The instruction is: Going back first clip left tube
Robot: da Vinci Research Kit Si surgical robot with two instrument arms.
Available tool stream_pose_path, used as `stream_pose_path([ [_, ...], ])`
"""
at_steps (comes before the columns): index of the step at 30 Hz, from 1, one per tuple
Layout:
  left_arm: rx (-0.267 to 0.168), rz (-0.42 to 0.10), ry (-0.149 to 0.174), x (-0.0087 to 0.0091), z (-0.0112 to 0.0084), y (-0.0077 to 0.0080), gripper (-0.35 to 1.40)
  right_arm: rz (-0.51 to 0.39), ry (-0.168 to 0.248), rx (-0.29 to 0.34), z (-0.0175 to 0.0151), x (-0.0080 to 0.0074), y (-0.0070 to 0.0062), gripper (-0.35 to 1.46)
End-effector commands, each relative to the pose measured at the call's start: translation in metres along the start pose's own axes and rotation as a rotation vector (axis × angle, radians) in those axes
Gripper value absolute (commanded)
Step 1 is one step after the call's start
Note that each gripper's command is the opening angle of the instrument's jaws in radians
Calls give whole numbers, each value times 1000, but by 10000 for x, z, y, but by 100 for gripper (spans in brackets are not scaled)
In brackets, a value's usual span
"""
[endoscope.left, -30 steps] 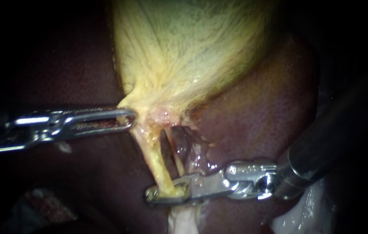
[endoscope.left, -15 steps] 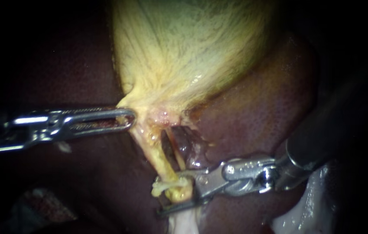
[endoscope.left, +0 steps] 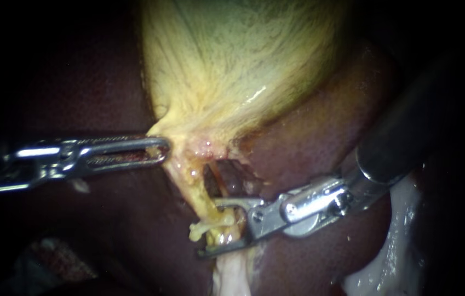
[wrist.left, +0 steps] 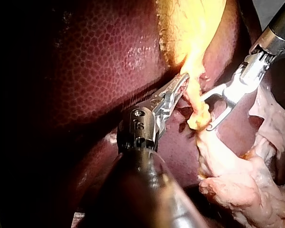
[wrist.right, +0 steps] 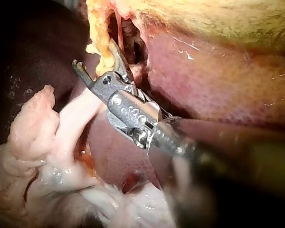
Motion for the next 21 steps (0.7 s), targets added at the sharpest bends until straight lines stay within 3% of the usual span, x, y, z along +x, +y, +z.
stream_pose_path([
  [1, 1, 0, 0, 0, 0, 0, -35, 0, 2, 2, -4, 0, -1, 60],
  [8, 1, 1, 1, 0, -1, 1, -35, -19, 3, -15, -47, 4, -1, 60],
  [21, 2, 1, 1, 1, -1, 3, -35, -55, -7, -87, -127, 33, 5, 60],
])
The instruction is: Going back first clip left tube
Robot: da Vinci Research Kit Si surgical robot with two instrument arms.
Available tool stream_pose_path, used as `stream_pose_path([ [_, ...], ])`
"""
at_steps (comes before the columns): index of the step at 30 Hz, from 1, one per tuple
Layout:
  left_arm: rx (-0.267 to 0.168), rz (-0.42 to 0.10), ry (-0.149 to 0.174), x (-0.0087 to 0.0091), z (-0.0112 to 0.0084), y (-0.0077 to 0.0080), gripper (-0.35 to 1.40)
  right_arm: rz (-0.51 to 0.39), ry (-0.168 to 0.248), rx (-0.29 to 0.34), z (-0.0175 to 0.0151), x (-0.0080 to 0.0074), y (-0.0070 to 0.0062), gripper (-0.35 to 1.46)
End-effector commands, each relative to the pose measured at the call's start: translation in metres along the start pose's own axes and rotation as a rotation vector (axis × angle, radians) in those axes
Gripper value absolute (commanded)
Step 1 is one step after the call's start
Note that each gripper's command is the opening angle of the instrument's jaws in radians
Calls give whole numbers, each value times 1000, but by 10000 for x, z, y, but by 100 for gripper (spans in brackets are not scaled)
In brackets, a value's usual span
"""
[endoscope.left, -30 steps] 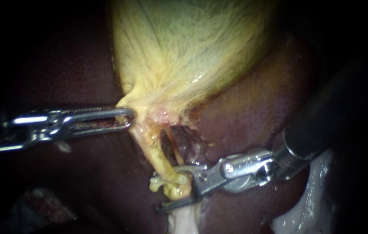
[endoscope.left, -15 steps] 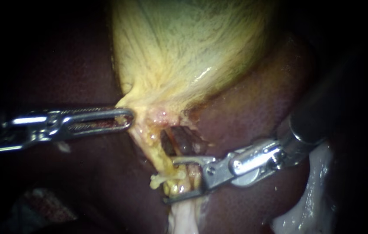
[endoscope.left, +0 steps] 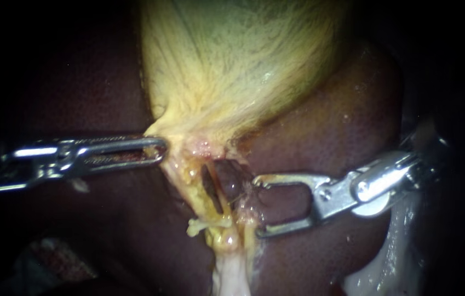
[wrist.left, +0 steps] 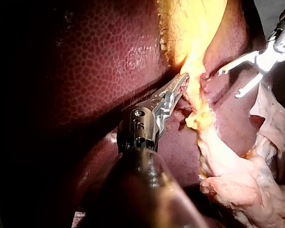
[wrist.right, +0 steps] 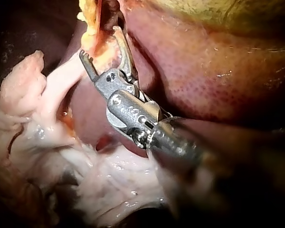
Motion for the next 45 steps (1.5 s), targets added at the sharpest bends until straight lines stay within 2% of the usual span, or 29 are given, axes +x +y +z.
stream_pose_path([
  [1, 0, 0, 0, 1, 1, 1, -35, 0, -2, -4, -3, 3, 1, 60],
  [5, 0, 1, 0, 2, 2, 3, -35, -10, -7, -18, -11, 9, 2, 60],
  [12, -4, 6, -4, 11, 11, 7, -35, -11, -8, -19, -14, 6, 1, 60],
  [20, -13, 16, -14, 28, 39, 29, -35, -12, -8, -18, -17, 4, 0, 60],
  [23, -12, 20, -6, 34, 51, 35, -35, -12, -8, -17, -19, 3, -1, 60],
  [31, 2, 22, 14, 48, 80, 25, -35, -12, -7, -17, -21, 3, -1, 60],
  [37, 11, 21, 20, 55, 87, 14, -35, -12, -7, -17, -21, 3, -2, 60],
  [45, 14, 22, 24, 55, 89, 15, -35, -12, -8, -17, -22, 2, -2, 60],
])
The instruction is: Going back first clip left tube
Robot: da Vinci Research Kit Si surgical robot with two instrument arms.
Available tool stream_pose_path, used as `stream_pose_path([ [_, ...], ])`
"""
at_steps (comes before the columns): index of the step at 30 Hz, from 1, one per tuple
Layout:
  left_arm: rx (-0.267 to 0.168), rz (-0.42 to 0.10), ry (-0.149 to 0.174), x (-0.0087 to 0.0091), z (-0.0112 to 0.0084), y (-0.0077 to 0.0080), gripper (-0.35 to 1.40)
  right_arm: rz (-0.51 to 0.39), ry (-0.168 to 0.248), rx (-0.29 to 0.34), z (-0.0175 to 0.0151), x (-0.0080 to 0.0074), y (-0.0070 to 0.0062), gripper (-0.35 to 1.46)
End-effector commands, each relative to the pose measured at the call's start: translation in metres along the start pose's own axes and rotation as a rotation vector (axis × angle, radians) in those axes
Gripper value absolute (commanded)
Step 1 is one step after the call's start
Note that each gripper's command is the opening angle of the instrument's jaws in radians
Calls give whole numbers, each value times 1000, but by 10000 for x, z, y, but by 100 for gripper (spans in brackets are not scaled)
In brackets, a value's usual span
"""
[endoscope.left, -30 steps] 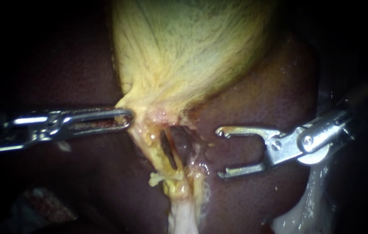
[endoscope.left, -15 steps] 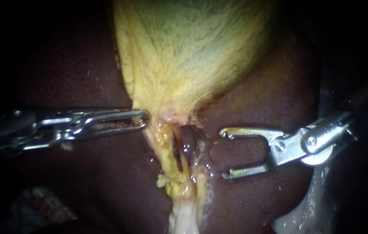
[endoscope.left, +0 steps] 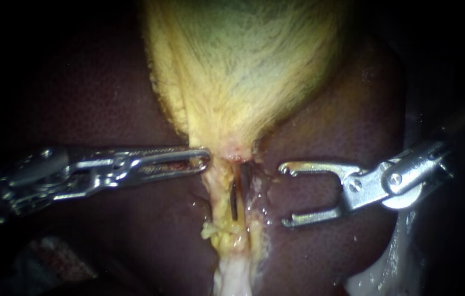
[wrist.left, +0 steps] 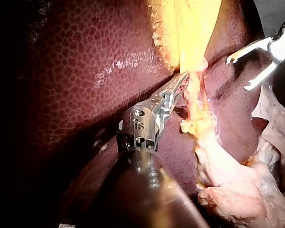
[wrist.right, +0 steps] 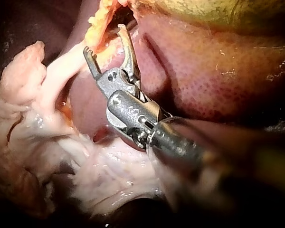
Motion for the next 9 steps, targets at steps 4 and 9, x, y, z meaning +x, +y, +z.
stream_pose_path([
  [4, 2, 1, 1, 0, 0, 2, -35, 0, 0, 0, 0, 1, 0, 60],
  [9, 2, 1, 4, 0, 0, 4, -35, 0, 0, 0, -1, 1, -1, 60],
])
